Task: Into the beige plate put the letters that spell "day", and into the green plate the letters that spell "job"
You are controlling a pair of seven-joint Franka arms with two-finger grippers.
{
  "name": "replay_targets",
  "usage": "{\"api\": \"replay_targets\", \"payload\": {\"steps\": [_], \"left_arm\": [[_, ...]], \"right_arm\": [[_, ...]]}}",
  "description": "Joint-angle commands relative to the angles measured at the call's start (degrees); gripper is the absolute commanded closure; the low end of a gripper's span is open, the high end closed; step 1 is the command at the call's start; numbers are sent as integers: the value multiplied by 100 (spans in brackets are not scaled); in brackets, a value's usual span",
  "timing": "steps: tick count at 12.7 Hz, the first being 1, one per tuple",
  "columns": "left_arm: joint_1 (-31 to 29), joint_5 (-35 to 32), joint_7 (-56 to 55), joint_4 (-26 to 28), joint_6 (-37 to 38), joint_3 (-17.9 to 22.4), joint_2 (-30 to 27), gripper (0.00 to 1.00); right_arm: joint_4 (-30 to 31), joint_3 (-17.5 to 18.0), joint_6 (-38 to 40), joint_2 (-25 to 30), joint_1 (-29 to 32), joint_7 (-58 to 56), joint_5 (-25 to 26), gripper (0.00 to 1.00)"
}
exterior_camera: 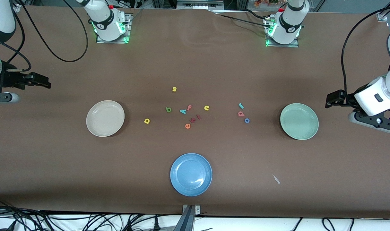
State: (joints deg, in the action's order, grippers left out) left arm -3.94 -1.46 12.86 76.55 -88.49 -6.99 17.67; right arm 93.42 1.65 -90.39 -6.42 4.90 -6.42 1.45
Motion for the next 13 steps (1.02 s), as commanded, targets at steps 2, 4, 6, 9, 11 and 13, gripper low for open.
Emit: {"api": "replay_targets", "payload": {"steps": [2,4,6,9,11,13], "left_arm": [[-37,146,129,-17,60,31,-61,0],[-2,146,103,-26,52,31,-53,0],[7,146,102,-26,51,31,-53,0],[7,146,94,-26,60,31,-53,0],[7,146,85,-26,51,31,-53,0],[-2,146,94,-17,51,31,-53,0]], "right_arm": [[-105,-7,92,-26,11,-96,-84,0],[-114,-7,92,-26,11,-96,-84,0],[-105,-7,83,-26,11,-96,-84,0],[-105,-7,74,-34,11,-87,-84,0],[-105,-7,74,-34,11,-96,-84,0],[-105,-7,74,-34,20,-96,-84,0]]}}
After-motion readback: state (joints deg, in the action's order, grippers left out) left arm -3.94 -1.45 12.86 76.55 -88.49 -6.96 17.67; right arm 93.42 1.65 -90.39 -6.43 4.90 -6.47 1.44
